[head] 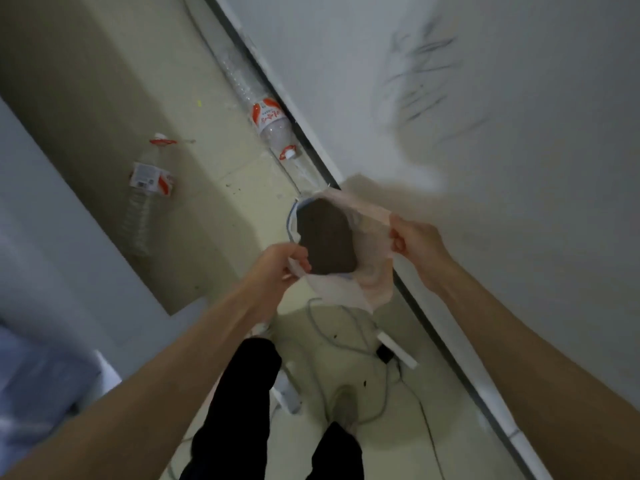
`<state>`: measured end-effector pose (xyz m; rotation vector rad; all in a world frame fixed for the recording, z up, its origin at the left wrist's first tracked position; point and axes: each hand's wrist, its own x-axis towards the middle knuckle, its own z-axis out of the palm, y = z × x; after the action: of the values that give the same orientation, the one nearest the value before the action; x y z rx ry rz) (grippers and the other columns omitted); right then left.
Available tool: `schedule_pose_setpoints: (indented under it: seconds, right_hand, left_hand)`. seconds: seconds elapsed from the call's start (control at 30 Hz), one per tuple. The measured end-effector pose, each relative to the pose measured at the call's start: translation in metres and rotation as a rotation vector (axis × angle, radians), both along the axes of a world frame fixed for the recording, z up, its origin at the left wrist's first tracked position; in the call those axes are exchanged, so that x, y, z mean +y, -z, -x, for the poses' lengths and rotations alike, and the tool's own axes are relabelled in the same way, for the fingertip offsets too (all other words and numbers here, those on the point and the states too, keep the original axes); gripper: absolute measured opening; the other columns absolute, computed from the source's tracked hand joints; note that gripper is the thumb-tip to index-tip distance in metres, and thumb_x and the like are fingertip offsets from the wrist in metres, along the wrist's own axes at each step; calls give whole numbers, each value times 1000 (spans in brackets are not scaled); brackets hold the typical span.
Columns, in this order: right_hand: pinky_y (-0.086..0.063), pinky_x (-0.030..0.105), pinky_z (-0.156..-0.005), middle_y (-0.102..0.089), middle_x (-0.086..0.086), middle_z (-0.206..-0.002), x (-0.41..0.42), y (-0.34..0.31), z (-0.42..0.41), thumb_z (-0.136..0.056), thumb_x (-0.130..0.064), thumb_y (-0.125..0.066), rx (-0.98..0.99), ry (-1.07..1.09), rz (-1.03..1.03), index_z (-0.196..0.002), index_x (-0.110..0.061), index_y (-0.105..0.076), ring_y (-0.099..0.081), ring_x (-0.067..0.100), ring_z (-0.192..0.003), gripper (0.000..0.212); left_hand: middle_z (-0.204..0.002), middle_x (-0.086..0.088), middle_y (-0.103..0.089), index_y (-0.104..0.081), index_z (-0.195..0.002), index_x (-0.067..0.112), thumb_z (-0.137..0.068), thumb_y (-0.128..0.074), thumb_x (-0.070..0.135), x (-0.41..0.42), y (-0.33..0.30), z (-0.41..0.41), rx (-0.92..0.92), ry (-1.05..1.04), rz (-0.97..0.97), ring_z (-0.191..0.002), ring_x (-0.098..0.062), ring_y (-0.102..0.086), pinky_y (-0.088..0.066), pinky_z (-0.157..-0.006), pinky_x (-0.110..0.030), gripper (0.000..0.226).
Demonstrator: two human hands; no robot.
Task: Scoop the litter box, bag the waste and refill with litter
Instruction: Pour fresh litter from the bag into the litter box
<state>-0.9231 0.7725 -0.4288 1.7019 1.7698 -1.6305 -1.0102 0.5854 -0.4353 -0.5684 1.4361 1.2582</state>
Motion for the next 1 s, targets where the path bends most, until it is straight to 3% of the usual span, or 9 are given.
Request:
schedule_pose_setpoints:
  seconds: [0.17, 0.3, 0.4, 0.47, 0.57, 0.67, 0.77, 0.83, 1.0]
  right_hand:
    - [-45, 36, -76, -50, 0, -45, -37, -86, -72, -92, -24, -56, -31, 160, 46, -58, -9, -57, -49, 19, -55, 37]
    - [-41, 35, -74, -51, 1, -49, -81, -156, -124, -94, -22, -53, 41, 439, 49, -60, -8, -54, -47, 19, -57, 37]
    - [-40, 35, -75, -48, -10, -40, -116, -197, -164, -95, -26, -51, 121, 611, 19, -66, -8, -57, -46, 16, -58, 35]
    - [-41, 36, -76, -49, -11, -44, -143, -220, -198, -96, -29, -50, 168, 727, -6, -76, -5, -62, -45, 10, -53, 34]
    - [-42, 35, -76, -48, -6, -53, -171, -256, -249, -95, -32, -50, 232, 899, -63, -71, -10, -60, -43, 9, -50, 33]
    - [-42, 34, -73, -46, 0, -58, -194, -288, -308, -95, -34, -51, 252, 1000, -110, -69, -10, -60, -42, 12, -53, 36]
    - [-42, 31, -70, -46, -1, -59, -226, -311, -378, -96, -32, -48, 260, 1055, -146, -74, -9, -60, -42, 12, -56, 34]
    - [-41, 29, -70, -46, -1, -62, -256, -320, -427, -96, -31, -47, 258, 1108, -150, -77, -9, -60, -43, 12, -58, 32]
    - [-39, 26, -67, -48, 0, -63, -330, -343, -543, -96, -37, -46, 224, 1241, -145, -76, -11, -57, -43, 12, -59, 34]
  left_hand:
    - [-54, 6, -61, -51, -66, 8, -84, -41, 4, -16, -74, 9, 240, 214, -84, -69, -10, -54, -43, -63, -15, 21]
    - [-55, 5, -61, -59, -68, 14, -66, -54, 24, -8, -140, -9, 303, 511, -158, -65, -13, -55, -42, -73, -25, 11]
    - [-43, 8, -55, -56, -66, 13, -77, -56, 22, -5, -186, -43, 346, 690, -149, -55, -10, -51, -39, -70, -28, 14]
    - [-41, 8, -50, -52, -64, 12, -79, -55, 24, -11, -215, -79, 374, 803, -164, -49, -7, -47, -37, -66, -26, 20]
    - [-48, 4, -46, -50, -66, 10, -62, -50, 35, -21, -259, -134, 399, 941, -211, -57, -14, -43, -35, -67, -28, 26]
    - [-57, -2, -44, -49, -70, 10, -59, -50, 32, -24, -292, -187, 408, 1033, -227, -62, -17, -41, -34, -68, -30, 24]
    - [-64, -5, -46, -50, -71, 10, -79, -56, 20, -24, -312, -256, 430, 1166, -240, -60, -17, -41, -34, -61, -27, 15]
    - [-66, -4, -47, -49, -70, 10, -91, -48, 12, -29, -320, -306, 454, 1294, -268, -59, -14, -41, -34, -57, -23, 20]
    - [-67, 0, -47, -51, -68, 15, -88, -49, 15, -60, -337, -433, 450, 1477, -358, -59, -9, -41, -34, -59, -21, 20]
